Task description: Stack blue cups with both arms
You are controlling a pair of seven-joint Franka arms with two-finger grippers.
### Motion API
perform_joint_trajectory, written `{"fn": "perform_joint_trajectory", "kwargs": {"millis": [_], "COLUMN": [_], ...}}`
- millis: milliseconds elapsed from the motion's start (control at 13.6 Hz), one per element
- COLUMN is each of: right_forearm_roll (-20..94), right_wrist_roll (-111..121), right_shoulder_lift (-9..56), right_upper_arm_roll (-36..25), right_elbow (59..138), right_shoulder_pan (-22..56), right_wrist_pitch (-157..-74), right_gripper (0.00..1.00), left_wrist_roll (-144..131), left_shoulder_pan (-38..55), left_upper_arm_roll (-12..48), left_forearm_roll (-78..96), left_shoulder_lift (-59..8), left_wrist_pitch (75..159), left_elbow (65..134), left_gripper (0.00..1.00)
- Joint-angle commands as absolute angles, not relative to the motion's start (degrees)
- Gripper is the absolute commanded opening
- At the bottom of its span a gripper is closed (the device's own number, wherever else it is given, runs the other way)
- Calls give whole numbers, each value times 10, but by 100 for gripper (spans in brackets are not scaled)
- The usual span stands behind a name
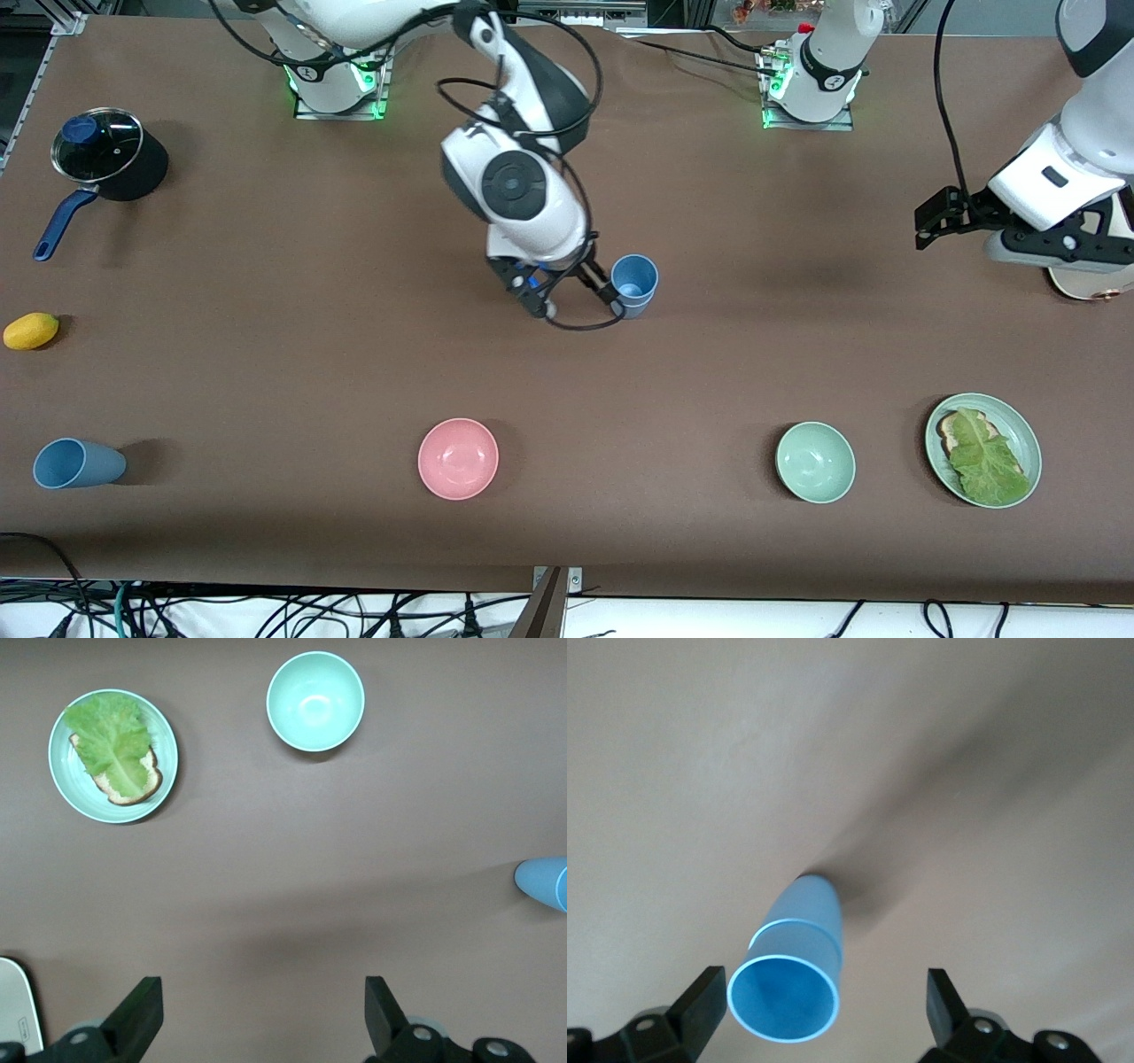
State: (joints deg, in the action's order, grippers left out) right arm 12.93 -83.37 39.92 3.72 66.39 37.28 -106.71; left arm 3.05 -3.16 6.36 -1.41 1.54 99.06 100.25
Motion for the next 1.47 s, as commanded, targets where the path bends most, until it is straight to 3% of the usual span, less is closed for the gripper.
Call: {"fn": "perform_joint_trajectory", "kwargs": {"millis": [0, 221, 809, 1397], "right_forearm_roll": [137, 130, 130, 112], "right_wrist_roll": [-742, -609, -361, -301], "right_shoulder_lift": [372, 353, 270, 208], "right_upper_arm_roll": [40, 20, -133, -180], "right_elbow": [671, 678, 740, 737], "right_shoulder_pan": [332, 293, 291, 292], "right_wrist_pitch": [-999, -905, -830, -762], "right_gripper": [100, 100, 100, 100], "left_wrist_roll": [42, 50, 50, 50], "left_shoulder_pan": [-29, -29, -30, -36], "left_upper_arm_roll": [52, 52, 55, 54], "left_forearm_roll": [-1, -1, 7, 18], "left_shoulder_lift": [25, 22, -8, -28], "left_wrist_pitch": [1003, 992, 980, 957], "left_elbow": [1014, 1006, 982, 942], "left_gripper": [100, 100, 100, 100]}}
